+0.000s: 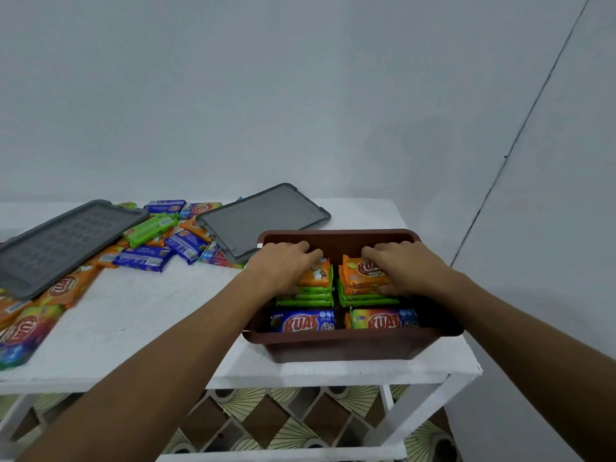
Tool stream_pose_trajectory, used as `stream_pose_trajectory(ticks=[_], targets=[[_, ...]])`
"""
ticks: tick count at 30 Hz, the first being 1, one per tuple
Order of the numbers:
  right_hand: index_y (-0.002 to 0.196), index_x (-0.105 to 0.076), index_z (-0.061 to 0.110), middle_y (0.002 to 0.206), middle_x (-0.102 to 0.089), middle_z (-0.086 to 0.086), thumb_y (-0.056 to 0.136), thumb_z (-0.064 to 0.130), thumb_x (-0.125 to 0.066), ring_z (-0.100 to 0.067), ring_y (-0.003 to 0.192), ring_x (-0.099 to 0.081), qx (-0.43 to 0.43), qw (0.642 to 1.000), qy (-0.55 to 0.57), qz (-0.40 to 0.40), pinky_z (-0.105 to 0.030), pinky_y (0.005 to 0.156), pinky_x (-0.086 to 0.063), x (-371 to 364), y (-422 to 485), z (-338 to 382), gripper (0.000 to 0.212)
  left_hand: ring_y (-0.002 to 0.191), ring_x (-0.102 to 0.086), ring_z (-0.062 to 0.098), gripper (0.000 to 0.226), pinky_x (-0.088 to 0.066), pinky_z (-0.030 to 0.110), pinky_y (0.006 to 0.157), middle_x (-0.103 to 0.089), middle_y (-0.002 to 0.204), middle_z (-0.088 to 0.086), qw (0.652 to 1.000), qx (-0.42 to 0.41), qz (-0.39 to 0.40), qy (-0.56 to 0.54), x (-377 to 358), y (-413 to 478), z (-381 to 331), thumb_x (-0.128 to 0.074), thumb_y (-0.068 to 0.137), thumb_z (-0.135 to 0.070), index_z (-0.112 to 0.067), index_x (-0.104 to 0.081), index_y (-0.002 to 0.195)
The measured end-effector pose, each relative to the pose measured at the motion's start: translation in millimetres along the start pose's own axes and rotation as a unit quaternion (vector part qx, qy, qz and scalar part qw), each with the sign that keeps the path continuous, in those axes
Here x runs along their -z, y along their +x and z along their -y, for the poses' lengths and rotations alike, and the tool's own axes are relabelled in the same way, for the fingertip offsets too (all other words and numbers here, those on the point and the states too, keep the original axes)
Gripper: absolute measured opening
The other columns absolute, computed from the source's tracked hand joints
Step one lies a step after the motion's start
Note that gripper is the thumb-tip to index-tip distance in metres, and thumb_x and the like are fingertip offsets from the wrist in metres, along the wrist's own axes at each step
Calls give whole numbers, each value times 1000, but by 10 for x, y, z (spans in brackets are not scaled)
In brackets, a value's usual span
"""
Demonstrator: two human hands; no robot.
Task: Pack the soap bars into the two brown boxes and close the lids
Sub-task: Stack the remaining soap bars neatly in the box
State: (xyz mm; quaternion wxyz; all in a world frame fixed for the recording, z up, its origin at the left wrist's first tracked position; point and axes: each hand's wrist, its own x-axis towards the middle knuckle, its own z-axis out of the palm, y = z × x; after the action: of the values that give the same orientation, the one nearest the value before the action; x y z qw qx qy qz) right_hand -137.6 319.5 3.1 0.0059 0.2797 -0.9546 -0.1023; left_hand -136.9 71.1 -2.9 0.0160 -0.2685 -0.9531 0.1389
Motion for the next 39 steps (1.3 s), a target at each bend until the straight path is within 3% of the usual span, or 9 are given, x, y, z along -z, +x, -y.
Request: stream_pose_trajectory(ticks=[6, 12, 15, 18, 21, 26, 34, 37, 39], targets=[[125, -45, 26, 121, -60, 3, 80, 50, -70, -15, 100, -60, -17, 1000, 6, 12, -28, 78, -48, 24, -15, 21, 57, 99, -60, 20, 72, -52, 38, 78, -59, 115, -1, 1000, 20, -10, -10, 16, 8, 35, -70, 72, -63, -22, -50, 126], [113, -61, 29, 111, -58, 8, 81, 62, -61, -11, 99, -54, -24, 993, 107, 36, -30, 82, -48, 127, 76, 39, 46, 116, -54, 14, 46, -26, 42, 112, -62, 125, -5, 992, -30, 7, -126, 72, -275, 292, -47, 93, -53, -23, -61, 126], [111, -63, 30, 111, -62, 9, 88, 48, -59, -11, 99, -56, -11, 990, 141, -9, -35, 84, -50, 155, 186, 220, 29, 123, -50, 14, 50, -23, 48, 115, -63, 125, -1, 964, -42, -81, -248, -83, -534, 525, -37, 95, -51, -19, -65, 121], [103, -65, 31, 103, -65, 11, 89, 40, -60, -11, 95, -59, 13, 984, 168, -55, -38, 80, -51, 217, 352, 491, 18, 138, -34, 9, 48, -25, 29, 116, -44, 148, -3, 943, -30, -164, -289, -300, -800, 696, -37, 100, -45, -19, -53, 137], [98, -66, 30, 95, -65, 13, 90, 35, -58, -8, 86, -58, 30, 976, 190, -106, -37, 74, -52, 346, 570, 835, 11, 138, -33, 8, 48, -31, 28, 112, -36, 152, -8, 952, 12, -140, -273, -555, -1051, 973, -42, 101, -39, -28, -36, 147], [92, -60, 23, 84, -56, 10, 91, 28, -57, -14, 81, -54, 55, 964, 211, -152, -32, 67, -43, 601, 967, 1451, 6, 137, -35, 19, 45, -38, 39, 108, -38, 151, 0, 977, 124, -35, -171, -984, -1437, 1664, -50, 97, -39, -24, -46, 140], [121, -57, 22, 120, -59, -3, 95, 27, -53, -21, 106, -55, 53, 986, 157, 4, -36, 88, -48, 708, 1732, 2512, 27, 149, -1, 26, 66, -12, 48, 120, -2, 163, 2, 966, 214, 82, -124, -1424, -1656, 2512, -42, 99, -44, -25, -12, 154], [144, -39, 23, 145, -44, -5, 95, 25, -54, -25, 122, -50, 4, 987, 142, 70, -41, 97, -47, 502, 2015, 2783, 52, 150, 4, 25, 65, 0, 50, 118, -2, 163, 1, 965, 213, 51, -145, -1647, -1719, 2514, -29, 99, -51, -28, -6, 155], [151, -23, 24, 156, -28, -4, 95, 21, -54, -29, 129, -46, -27, 985, 147, 86, -43, 99, -46, 394, 2148, 2915, 65, 147, -12, 28, 65, -5, 52, 117, -20, 158, 9, 969, 198, -20, -146, -1781, -1806, 2494, -21, 94, -52, -25, -19, 154]])
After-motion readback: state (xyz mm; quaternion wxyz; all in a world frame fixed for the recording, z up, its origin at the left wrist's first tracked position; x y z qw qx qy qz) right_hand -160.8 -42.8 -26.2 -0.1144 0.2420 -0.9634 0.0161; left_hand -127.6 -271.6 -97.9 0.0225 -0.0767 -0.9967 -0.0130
